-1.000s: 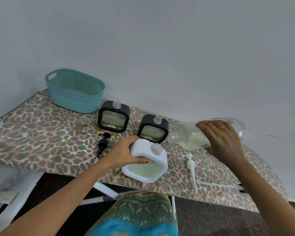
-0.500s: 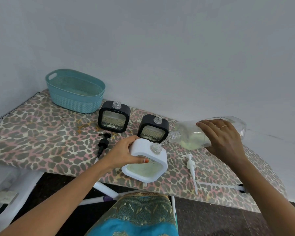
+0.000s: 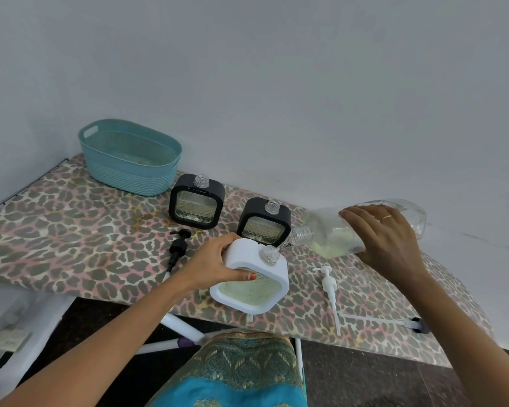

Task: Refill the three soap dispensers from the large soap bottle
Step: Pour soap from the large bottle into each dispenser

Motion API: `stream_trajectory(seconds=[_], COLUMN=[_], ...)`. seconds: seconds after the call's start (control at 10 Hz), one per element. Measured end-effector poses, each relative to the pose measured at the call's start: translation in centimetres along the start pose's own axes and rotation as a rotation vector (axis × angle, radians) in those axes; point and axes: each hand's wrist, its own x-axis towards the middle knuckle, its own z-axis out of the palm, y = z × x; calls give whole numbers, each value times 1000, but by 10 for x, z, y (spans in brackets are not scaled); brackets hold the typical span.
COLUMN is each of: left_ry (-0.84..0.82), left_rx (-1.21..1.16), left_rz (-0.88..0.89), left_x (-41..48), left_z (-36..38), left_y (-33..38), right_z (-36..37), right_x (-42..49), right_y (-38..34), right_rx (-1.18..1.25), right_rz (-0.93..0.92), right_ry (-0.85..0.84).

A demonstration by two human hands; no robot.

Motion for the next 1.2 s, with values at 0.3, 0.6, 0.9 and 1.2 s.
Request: stream_trajectory(seconds=[0.3,0.6,0.9,1.2], left_ry=[-2,-1,-2,1], left_rx=[0,1,4,-16], left_rz=[0,0,-6,-3], left_x=[1,1,1,0], left_z=[1,2,1,2], left_y=[-1,-2,-2,0], right_z=[2,2,0,-1], right_x=[0,0,2,3], right_y=[2,4,3,3], right_rx=[-5,-9,-21,-17], right_rz=[-19,-28,-31,-43], right_ry=[19,18,9,4])
